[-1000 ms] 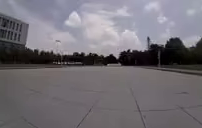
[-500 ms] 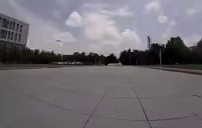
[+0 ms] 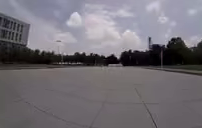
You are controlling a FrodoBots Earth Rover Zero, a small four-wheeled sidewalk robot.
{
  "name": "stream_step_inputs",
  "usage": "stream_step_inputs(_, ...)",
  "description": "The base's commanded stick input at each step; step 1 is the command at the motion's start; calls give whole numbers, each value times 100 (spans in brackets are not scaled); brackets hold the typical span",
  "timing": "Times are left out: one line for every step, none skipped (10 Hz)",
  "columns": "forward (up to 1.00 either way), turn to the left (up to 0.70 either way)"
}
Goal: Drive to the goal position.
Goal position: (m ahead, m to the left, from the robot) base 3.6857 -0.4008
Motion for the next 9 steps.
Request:
stream_step_inputs(50,-2)
stream_step_inputs(50,-2)
stream_step_inputs(50,-2)
stream_step_inputs(50,-2)
stream_step_inputs(50,-2)
stream_step_inputs(50,-2)
stream_step_inputs(50,-2)
stream_step_inputs(50,-2)
stream_step_inputs(50,-2)
